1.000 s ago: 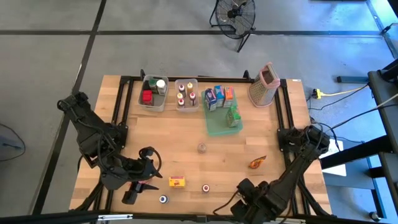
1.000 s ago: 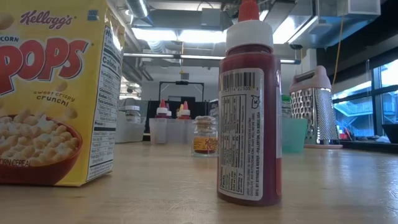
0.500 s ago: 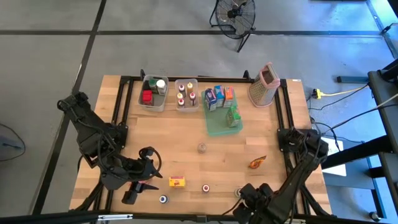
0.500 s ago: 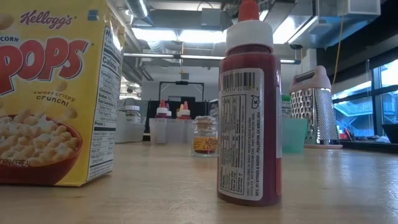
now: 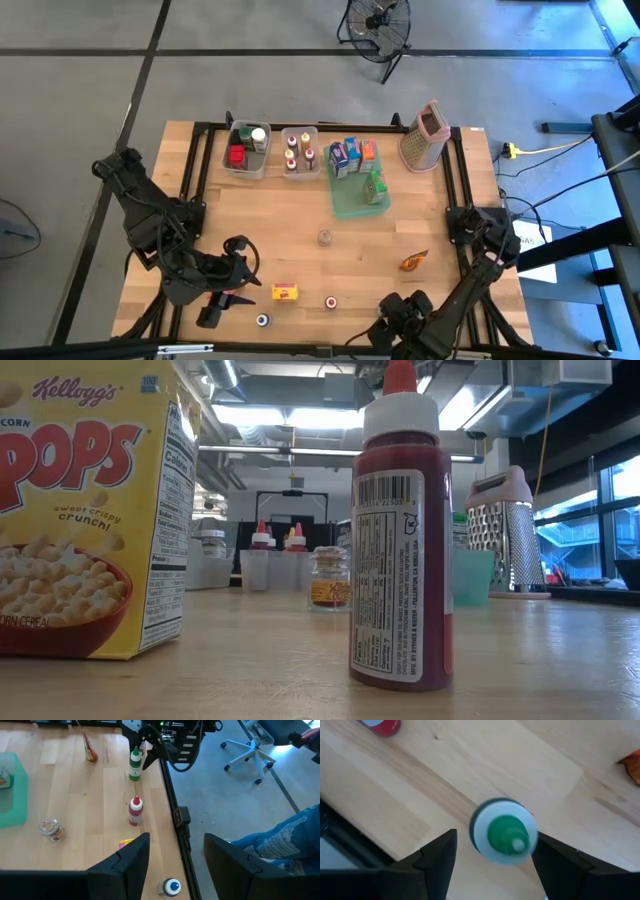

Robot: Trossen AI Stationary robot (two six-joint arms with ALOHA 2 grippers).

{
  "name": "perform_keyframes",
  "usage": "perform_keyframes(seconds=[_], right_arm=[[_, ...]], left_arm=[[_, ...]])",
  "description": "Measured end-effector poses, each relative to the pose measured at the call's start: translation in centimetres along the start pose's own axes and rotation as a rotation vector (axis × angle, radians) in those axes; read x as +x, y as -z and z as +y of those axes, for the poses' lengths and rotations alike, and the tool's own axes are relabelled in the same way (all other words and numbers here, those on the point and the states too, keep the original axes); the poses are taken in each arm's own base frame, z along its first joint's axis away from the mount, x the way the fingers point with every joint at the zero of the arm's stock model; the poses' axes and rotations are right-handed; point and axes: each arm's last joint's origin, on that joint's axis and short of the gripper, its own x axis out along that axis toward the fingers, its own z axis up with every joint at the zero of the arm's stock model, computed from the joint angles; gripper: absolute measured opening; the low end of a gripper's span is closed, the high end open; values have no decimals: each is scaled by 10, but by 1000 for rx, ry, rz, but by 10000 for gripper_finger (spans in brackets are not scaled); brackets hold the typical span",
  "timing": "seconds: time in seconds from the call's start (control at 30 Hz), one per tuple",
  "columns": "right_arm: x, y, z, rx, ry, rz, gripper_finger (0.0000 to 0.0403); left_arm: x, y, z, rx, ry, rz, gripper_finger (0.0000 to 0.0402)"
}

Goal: Pick & Place Kitchen Items
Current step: Put the green food coloring bottle into the transparent bin

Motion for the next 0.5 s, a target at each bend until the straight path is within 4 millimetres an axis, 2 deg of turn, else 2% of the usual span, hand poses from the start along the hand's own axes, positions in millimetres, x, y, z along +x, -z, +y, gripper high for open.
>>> perform_keyframes(seconds=[0.23, 0.5], right_arm=[[3, -4, 2, -2, -7, -48, 249], [6, 1, 3, 22, -17, -53, 249]], left_arm=[[0, 0, 0, 1, -1, 0, 182], [0, 0, 0, 1, 0, 0, 182]])
